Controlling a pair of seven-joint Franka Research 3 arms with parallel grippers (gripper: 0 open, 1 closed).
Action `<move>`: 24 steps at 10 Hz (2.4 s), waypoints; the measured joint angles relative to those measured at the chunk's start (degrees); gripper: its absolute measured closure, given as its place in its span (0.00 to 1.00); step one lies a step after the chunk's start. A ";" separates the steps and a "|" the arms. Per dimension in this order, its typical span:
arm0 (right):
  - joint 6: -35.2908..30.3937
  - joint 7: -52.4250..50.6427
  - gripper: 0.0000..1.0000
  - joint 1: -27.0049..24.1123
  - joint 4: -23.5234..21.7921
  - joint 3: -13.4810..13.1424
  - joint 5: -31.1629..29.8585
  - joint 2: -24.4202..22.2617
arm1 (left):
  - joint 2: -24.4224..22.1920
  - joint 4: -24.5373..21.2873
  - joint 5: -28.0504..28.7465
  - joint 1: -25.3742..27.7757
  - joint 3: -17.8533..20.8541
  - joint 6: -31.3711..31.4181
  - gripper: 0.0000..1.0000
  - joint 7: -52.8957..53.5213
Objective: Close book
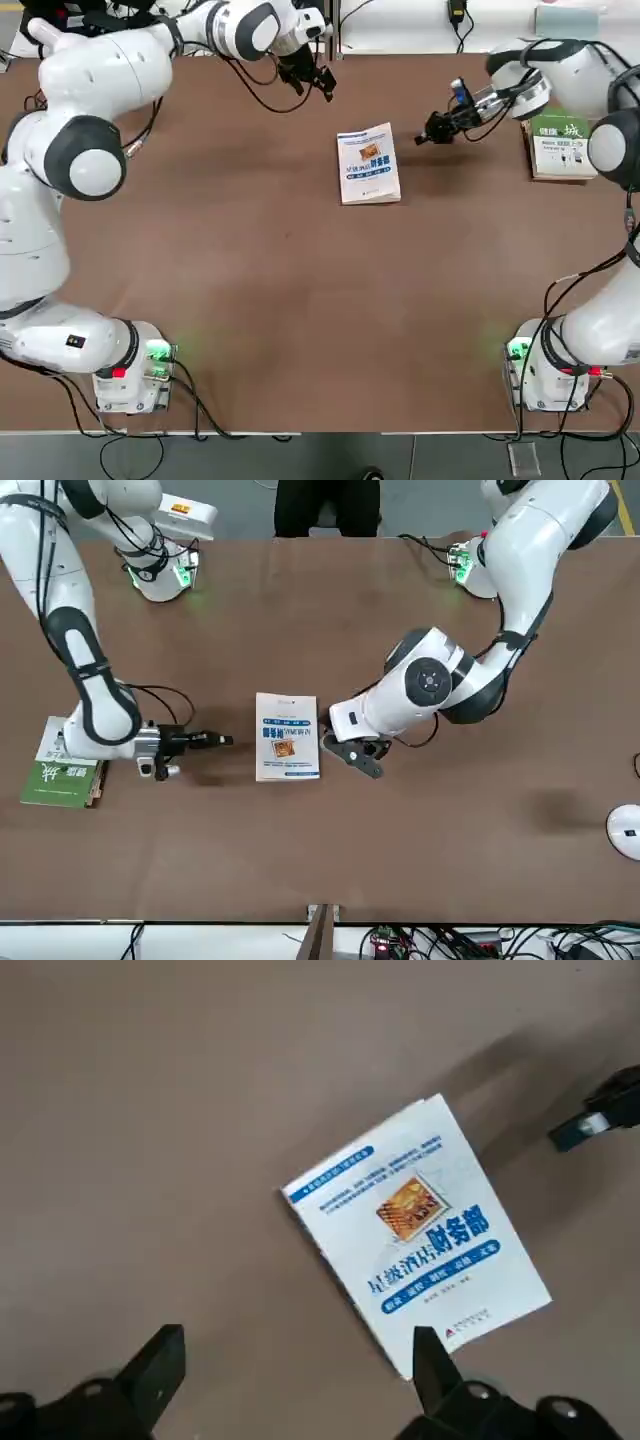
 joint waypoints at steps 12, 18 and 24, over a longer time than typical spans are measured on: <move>-6.17 2.69 0.98 -5.00 11.03 -1.06 -26.29 -1.78 | -11.81 -0.01 10.04 7.98 0.82 -13.63 0.00 0.52; -5.36 2.69 0.49 -5.39 17.46 -1.09 -43.43 -1.81 | -14.44 -0.10 10.04 13.70 0.80 -15.32 0.00 0.55; -2.93 6.03 0.00 -4.81 20.46 -3.69 -55.01 -1.99 | -15.19 -0.14 10.04 18.95 0.76 -18.18 0.00 0.52</move>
